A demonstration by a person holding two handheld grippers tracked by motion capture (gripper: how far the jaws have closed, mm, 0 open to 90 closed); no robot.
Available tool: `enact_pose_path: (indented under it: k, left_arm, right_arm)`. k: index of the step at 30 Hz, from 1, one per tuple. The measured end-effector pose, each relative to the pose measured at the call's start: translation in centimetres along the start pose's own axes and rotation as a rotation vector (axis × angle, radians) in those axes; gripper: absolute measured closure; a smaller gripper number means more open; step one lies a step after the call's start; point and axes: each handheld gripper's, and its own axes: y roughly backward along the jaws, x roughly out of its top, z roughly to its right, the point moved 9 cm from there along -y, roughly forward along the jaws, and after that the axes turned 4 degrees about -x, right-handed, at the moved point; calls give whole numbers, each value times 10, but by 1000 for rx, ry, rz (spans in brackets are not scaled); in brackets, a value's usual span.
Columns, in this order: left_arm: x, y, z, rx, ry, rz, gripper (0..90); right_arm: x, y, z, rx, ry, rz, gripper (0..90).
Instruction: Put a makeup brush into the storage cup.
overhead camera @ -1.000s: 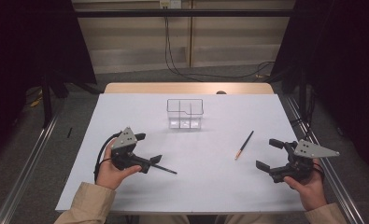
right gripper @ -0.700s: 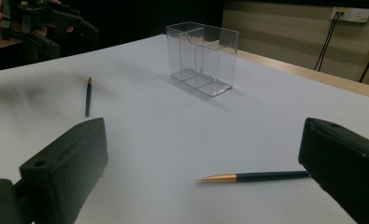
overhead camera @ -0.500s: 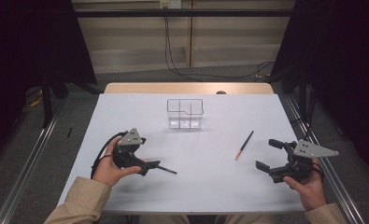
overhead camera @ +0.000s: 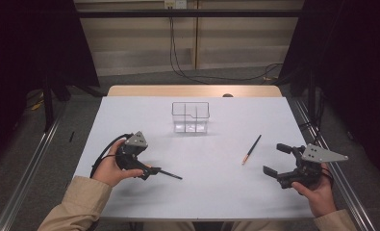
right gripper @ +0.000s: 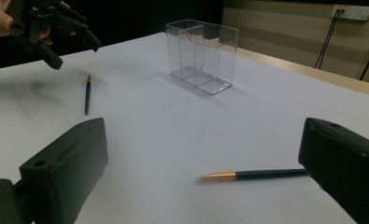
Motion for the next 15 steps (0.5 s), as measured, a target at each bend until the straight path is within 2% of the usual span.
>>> enact_pose_path:
  k: [6,9,15]
  left_arm:
    - [-3,-2,-2,-19,-13,-102,31]
    - [-4,-3,-2,-25,-2,-129,37]
    - [-5,-4,-8,-18,-9,-204,72]
  right_arm:
    - [0,0,0,2,-2,1,8]
    - [0,0,-1,5,-1,1,8]
    - [0,0,-1,4,-1,1,8]
